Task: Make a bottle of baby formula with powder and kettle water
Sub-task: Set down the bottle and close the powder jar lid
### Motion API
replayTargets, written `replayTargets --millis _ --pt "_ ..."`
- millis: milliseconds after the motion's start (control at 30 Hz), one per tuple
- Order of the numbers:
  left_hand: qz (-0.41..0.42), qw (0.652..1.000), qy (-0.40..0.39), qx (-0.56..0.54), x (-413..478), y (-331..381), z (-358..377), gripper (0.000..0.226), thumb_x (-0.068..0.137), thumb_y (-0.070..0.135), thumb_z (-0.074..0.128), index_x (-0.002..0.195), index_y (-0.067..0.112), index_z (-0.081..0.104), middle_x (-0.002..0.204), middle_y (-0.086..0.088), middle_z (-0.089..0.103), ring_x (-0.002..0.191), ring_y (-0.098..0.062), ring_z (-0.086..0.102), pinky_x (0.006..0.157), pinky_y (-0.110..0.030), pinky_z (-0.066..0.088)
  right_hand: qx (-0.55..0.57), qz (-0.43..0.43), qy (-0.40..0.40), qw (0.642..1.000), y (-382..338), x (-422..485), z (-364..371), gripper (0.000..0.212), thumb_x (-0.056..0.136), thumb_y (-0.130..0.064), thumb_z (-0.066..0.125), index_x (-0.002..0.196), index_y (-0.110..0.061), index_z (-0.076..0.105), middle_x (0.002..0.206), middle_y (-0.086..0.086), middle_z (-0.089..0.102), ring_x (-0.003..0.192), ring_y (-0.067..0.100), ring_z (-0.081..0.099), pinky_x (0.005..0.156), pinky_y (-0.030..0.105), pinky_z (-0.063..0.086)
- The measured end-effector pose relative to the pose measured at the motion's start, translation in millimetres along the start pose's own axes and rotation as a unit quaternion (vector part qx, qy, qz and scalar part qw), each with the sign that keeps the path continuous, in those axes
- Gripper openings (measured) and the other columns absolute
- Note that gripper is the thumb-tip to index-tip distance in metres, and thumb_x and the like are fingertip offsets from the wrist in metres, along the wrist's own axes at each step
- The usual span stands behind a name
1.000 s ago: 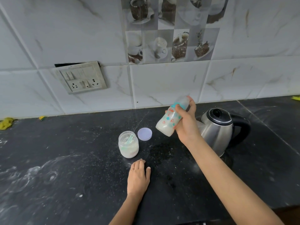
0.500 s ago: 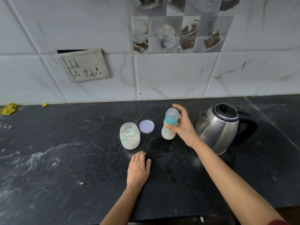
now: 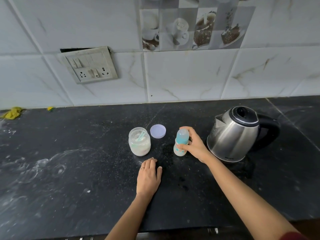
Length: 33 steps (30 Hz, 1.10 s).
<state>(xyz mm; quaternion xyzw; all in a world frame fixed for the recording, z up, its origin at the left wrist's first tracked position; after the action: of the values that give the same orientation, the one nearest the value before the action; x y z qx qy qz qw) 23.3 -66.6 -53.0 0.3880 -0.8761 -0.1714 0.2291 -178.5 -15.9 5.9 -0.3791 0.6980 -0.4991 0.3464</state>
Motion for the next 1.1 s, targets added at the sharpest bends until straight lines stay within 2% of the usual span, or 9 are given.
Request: replayTargets --millis 133,233,300,400,500,567,700,900,1100 --pt "-0.003 1.0 -0.003 -0.008 0 -1 -1 0.027 0.094 0.028 0.053 0.114 0.01 0.058 0.121 -0.005 0.059 0.114 -0.021 0.051 0.099 -0.033 0.042 -0.008 0.005 -0.008 1.0 1 -1 0 0.068 0.077 0.005 0.074 0.124 -0.036 0.047 0.128 -0.01 0.05 0.126 0.014 0.047 0.109 0.04 0.042" --pt "-0.012 1.0 -0.001 -0.026 0 -2 -3 0.027 0.093 0.026 0.055 0.115 0.01 0.057 0.12 -0.004 0.059 0.114 -0.02 0.05 0.098 -0.031 0.041 -0.032 -0.006 0.008 0.999 1 -5 -4 0.08 0.074 -0.001 0.079 0.135 -0.035 0.039 0.136 -0.011 0.046 0.131 0.013 0.042 0.112 0.034 0.035" --pt "-0.026 0.999 0.008 -0.047 -1 -5 -6 0.028 0.093 0.025 0.056 0.116 0.01 0.056 0.12 -0.003 0.059 0.114 -0.02 0.05 0.099 -0.03 0.039 -0.079 -0.075 0.085 0.99 -17 -11 -14 0.078 0.075 -0.009 0.079 0.137 -0.033 0.039 0.139 -0.009 0.045 0.132 0.011 0.04 0.111 0.028 0.029" --pt "-0.054 0.993 0.044 -0.091 -3 -12 -16 0.031 0.091 0.024 0.059 0.12 0.012 0.053 0.121 0.0 0.056 0.115 -0.018 0.047 0.098 -0.032 0.041 -0.133 -0.244 0.204 0.939 -72 -28 -20 0.052 0.08 -0.004 0.071 0.128 -0.015 0.053 0.128 -0.001 0.051 0.122 0.018 0.05 0.105 0.025 0.038" --pt "-0.097 0.982 0.099 -0.131 -3 -20 -33 0.035 0.086 0.025 0.065 0.116 0.016 0.049 0.121 0.002 0.048 0.11 -0.017 0.046 0.089 -0.026 0.04 -0.187 -0.333 0.189 0.904 -120 -27 6 0.034 0.085 0.001 0.063 0.118 -0.004 0.06 0.12 0.008 0.054 0.111 0.018 0.053 0.099 0.023 0.043" --pt "-0.136 0.969 0.132 -0.158 0 -27 -43 0.042 0.081 0.027 0.071 0.113 0.015 0.046 0.121 0.0 0.043 0.112 -0.018 0.044 0.088 -0.024 0.038 -0.232 -0.305 0.123 0.915 -127 -10 34 0.036 0.087 0.001 0.059 0.122 -0.005 0.058 0.126 0.009 0.05 0.115 0.017 0.051 0.101 0.025 0.042" --pt "-0.183 0.952 0.158 -0.19 11 -39 -55 0.07 0.068 0.033 0.082 0.12 0.012 0.04 0.128 -0.006 0.038 0.122 -0.022 0.037 0.097 -0.031 0.039 -0.328 -0.15 0.005 0.932 -100 37 81 0.058 0.089 0.002 0.057 0.144 -0.007 0.037 0.148 0.012 0.032 0.138 0.025 0.033 0.111 0.032 0.032" --pt "-0.193 0.941 0.124 -0.249 34 -50 -58 0.093 0.057 0.042 0.086 0.131 0.022 0.032 0.131 0.006 0.037 0.124 -0.013 0.036 0.103 -0.037 0.039 -0.436 0.054 -0.04 0.897 -36 91 101 0.082 0.087 -0.012 0.066 0.152 -0.012 0.017 0.158 0.022 0.006 0.145 0.041 0.008 0.114 0.045 0.026" --pt "-0.202 0.942 0.084 -0.256 48 -57 -60 0.109 0.059 0.042 0.085 0.145 0.016 0.022 0.147 0.001 0.033 0.135 -0.015 0.028 0.11 -0.039 0.032 -0.423 0.116 -0.069 0.896 0 117 103 0.095 0.085 -0.025 0.072 0.156 -0.022 0.009 0.162 0.016 -0.003 0.148 0.041 -0.001 0.116 0.051 0.021"
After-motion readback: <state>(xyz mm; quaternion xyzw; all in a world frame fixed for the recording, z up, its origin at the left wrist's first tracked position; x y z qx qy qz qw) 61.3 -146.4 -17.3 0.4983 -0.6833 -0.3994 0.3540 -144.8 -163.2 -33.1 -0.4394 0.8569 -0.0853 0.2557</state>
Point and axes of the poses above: each hand's wrist, its own x-axis towards the middle knuckle, its own z-axis out of the palm, y = z × x, the point moved 8 cm from there along x, towards the middle knuckle
